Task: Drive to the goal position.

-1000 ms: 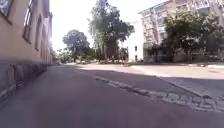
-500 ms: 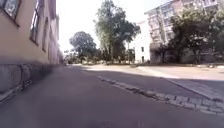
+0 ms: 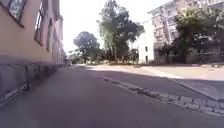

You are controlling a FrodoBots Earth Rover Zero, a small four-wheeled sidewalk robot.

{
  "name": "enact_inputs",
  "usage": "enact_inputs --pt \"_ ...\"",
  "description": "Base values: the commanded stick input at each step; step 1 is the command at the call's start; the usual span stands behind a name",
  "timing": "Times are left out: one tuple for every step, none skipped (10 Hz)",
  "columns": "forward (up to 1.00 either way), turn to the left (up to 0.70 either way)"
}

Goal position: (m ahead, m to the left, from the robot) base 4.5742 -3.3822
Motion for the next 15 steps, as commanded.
enact_inputs --pt "0.0 0.6" --pt "0.0 0.6" --pt "0.0 0.6" --pt "0.0 0.6" --pt "0.0 0.6" --pt "0.0 0.6" --pt "0.0 0.6" --pt "0.0 0.6" --pt "0.0 0.6" --pt "0.0 0.6" --pt "0.09 0.53" --pt "0.59 0.15" --pt "0.6 0.0" --pt "0.6 0.0" --pt "0.6 0.0"
